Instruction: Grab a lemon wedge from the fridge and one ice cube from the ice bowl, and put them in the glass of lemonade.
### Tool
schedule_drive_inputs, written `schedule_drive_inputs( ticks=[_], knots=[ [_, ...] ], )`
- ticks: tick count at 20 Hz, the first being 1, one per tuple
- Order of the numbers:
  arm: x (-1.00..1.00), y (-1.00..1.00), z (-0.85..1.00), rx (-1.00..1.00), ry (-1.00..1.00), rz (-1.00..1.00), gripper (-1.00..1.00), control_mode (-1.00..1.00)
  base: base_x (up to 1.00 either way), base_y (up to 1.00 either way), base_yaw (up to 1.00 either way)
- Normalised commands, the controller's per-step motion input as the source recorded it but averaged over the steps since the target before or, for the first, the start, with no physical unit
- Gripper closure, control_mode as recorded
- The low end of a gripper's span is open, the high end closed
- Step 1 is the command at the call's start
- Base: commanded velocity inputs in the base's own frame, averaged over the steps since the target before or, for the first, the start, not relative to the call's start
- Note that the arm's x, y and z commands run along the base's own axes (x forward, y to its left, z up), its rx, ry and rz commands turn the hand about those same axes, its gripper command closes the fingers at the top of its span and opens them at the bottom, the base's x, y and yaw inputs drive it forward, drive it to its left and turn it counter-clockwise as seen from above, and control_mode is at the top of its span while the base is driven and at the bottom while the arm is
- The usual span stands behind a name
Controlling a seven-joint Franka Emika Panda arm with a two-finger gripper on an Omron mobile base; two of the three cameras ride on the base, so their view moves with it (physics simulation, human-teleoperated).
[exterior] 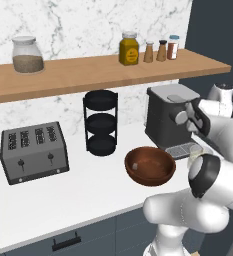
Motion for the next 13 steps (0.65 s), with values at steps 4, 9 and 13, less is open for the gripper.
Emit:
schedule_drive_inputs(
  ticks=[4, 9, 13],
  knots=[
    [-0.15, 0.00, 0.22, 0.00, -0.09, 0.00, -1.00, -1.00, 0.00, 0.00, 0.00],
    [-0.43, 0.00, 0.04, 0.00, -0.10, -0.01, -1.00, -1.00, 0.00, 0.00, 0.00],
    [-0.40, 0.25, 0.26, 0.01, -0.02, 0.00, -1.00, -1.00, 0.00, 0.00, 0.00]
  ],
)
